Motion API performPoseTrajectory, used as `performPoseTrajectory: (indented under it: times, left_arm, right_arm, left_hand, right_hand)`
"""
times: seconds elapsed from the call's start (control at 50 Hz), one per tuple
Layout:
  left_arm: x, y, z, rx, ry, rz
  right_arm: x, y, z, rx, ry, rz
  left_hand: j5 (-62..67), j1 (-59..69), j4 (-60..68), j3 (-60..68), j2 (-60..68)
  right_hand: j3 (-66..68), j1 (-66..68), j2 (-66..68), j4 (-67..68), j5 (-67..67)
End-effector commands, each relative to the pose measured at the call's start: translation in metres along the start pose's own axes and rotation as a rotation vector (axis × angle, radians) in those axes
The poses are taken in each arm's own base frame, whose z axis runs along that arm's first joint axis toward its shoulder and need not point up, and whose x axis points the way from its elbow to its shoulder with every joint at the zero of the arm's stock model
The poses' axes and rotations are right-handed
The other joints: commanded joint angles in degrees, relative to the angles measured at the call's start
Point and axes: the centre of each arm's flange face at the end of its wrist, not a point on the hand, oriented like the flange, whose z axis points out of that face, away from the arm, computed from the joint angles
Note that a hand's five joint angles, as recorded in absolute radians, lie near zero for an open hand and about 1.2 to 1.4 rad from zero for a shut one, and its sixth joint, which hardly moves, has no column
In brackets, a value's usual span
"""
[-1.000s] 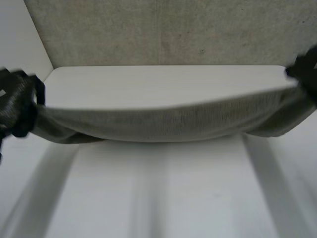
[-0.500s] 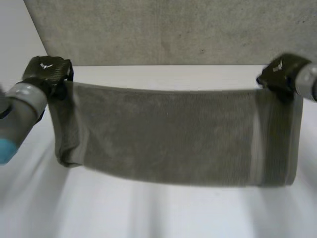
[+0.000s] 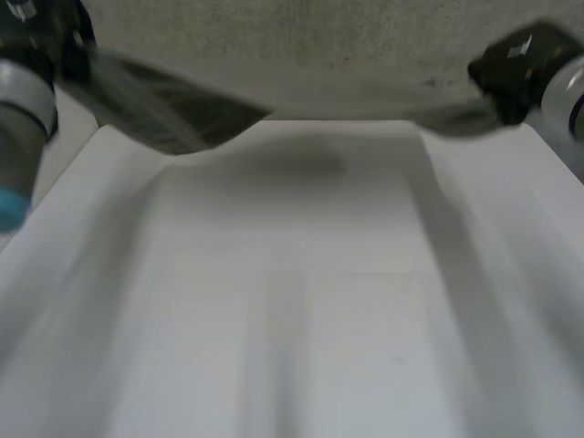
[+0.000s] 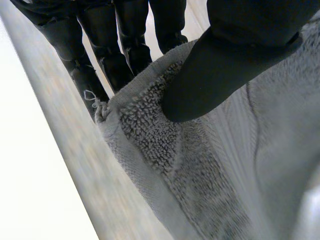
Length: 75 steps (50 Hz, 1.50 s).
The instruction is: Fold the towel.
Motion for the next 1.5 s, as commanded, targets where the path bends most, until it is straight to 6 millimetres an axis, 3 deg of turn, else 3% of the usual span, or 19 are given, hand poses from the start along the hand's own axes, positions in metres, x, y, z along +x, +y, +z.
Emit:
performPoseTrajectory:
  times: [0.02, 0.06, 0.12, 0.2, 0.24, 0.28, 0.44, 0.56, 0.72, 0.88, 1.0, 1.06, 1.14, 1.16, 1.18, 1.2, 1.34, 1.4, 1.5]
  left_arm:
    - [0.004, 0.077, -0.04, -0.235, 0.055, 0.007]
    - [0.001, 0.11, -0.064, -0.322, 0.063, 0.006]
    - [-0.002, 0.132, -0.088, -0.39, 0.069, 0.001]
    - [-0.003, 0.137, -0.111, -0.436, 0.086, -0.008]
    - [-0.003, 0.134, -0.122, -0.442, 0.098, -0.006]
    - [-0.005, 0.114, -0.14, -0.404, 0.126, 0.028]
    - [-0.015, 0.054, -0.175, -0.294, 0.166, 0.123]
    - [-0.014, 0.055, -0.182, -0.327, 0.197, 0.115]
    - [-0.02, 0.098, -0.156, -0.425, 0.201, 0.086]
    - [0.001, 0.136, -0.094, -0.393, 0.251, 0.1]
    - [0.005, 0.152, -0.056, -0.378, 0.187, 0.127]
    - [0.008, 0.169, -0.022, -0.36, 0.133, 0.149]
    - [0.01, 0.179, -0.007, -0.354, 0.125, 0.151]
    - [0.012, 0.183, -0.003, -0.351, 0.131, 0.151]
    - [0.012, 0.183, -0.002, -0.351, 0.131, 0.151]
    - [0.014, 0.185, -0.001, -0.352, 0.134, 0.151]
    - [0.027, 0.182, -0.007, -0.351, 0.158, 0.144]
    - [0.026, 0.171, -0.011, -0.344, 0.154, 0.141]
    - [0.022, 0.149, -0.035, -0.346, 0.157, 0.136]
  right_arm:
    - [-0.041, 0.04, -0.005, -0.069, -0.119, 0.007]
    - [-0.05, 0.049, -0.008, -0.087, -0.15, 0.001]
    - [-0.068, 0.072, -0.017, -0.149, -0.224, -0.04]
    - [-0.074, 0.093, -0.031, -0.217, -0.27, -0.118]
    - [-0.068, 0.099, -0.048, -0.247, -0.277, -0.2]
    - [-0.064, 0.099, -0.057, -0.258, -0.276, -0.229]
    - [-0.02, 0.072, -0.112, -0.27, -0.266, -0.242]
    - [-0.012, 0.064, -0.11, -0.177, -0.299, -0.208]
    - [-0.021, 0.082, -0.082, -0.181, -0.353, -0.124]
    - [-0.051, 0.106, -0.002, -0.253, -0.246, -0.143]
    - [-0.058, 0.116, 0.03, -0.241, -0.169, -0.154]
    - [-0.054, 0.119, 0.062, -0.159, -0.058, -0.106]
    - [-0.056, 0.116, 0.078, -0.098, -0.004, -0.081]
    - [-0.059, 0.115, 0.082, -0.083, 0.014, -0.077]
    - [-0.059, 0.115, 0.083, -0.083, 0.014, -0.077]
    - [-0.061, 0.116, 0.085, -0.088, 0.029, -0.079]
    - [-0.065, 0.117, 0.079, -0.151, 0.077, -0.075]
    - [-0.062, 0.111, 0.067, -0.155, 0.079, -0.053]
    - [-0.069, 0.106, 0.025, -0.158, 0.019, -0.009]
  left_hand:
    - [10.6, 10.8, 10.2, 10.2, 10.2]
    - [10.6, 10.8, 10.2, 10.2, 10.2]
    - [10.6, 10.8, 10.2, 10.2, 10.2]
    - [10.6, 10.8, 10.2, 10.2, 10.2]
    - [10.6, 10.8, 10.2, 10.2, 10.2]
    - [10.6, 10.8, 10.2, 10.2, 10.2]
    - [10.6, 10.8, 10.2, 10.2, 10.2]
    - [10.6, 10.8, 10.2, 10.2, 10.2]
    - [10.6, 10.8, 10.2, 10.2, 10.2]
    - [10.6, 10.8, 10.2, 10.2, 10.2]
    - [10.6, 10.8, 10.2, 10.2, 10.2]
    - [10.6, 10.8, 10.2, 10.2, 10.2]
    - [10.6, 10.8, 10.2, 10.2, 10.2]
    - [-5.6, -5.4, -6.0, -5.9, -5.9]
    - [-5.7, -5.5, -6.1, -6.1, -6.1]
    - [-54.2, -54.0, -54.6, -54.5, -54.6]
    - [-59.4, -59.2, -59.8, -59.8, -59.8]
    - [-59.4, -59.2, -59.8, -59.8, -59.8]
    - [-59.4, -59.2, -59.8, -59.8, -59.8]
  right_hand:
    - [2.7, 3.2, 2.9, 2.9, 1.5]
    - [2.7, 3.2, 2.9, 2.9, 1.5]
    - [2.7, 3.2, 2.9, 2.9, 1.5]
    - [2.7, 3.2, 2.9, 2.9, 1.5]
    - [2.7, 3.2, 2.9, 2.9, 1.5]
    - [2.7, 3.2, 2.9, 2.9, 1.5]
    - [2.7, 3.2, 2.9, 2.9, 1.5]
    - [2.7, 3.2, 2.9, 2.9, 1.5]
    - [2.7, 3.2, 2.9, 2.9, 1.5]
    - [2.7, 3.2, 2.9, 2.9, 1.5]
    - [2.7, 3.2, 2.9, 2.9, 1.5]
    - [2.7, 3.2, 2.9, 2.9, 1.5]
    - [2.7, 3.2, 2.9, 2.9, 1.5]
    - [-29.2, -28.8, -29.0, -29.0, -30.4]
    - [-29.5, -29.1, -29.4, -29.3, -30.7]
    - [-64.1, -63.7, -64.0, -64.0, -65.3]
    - [-67.3, -66.8, -67.1, -67.1, -68.5]
    - [-67.3, -66.8, -67.1, -67.1, -68.5]
    - [-67.3, -66.8, -67.1, -67.1, -68.5]
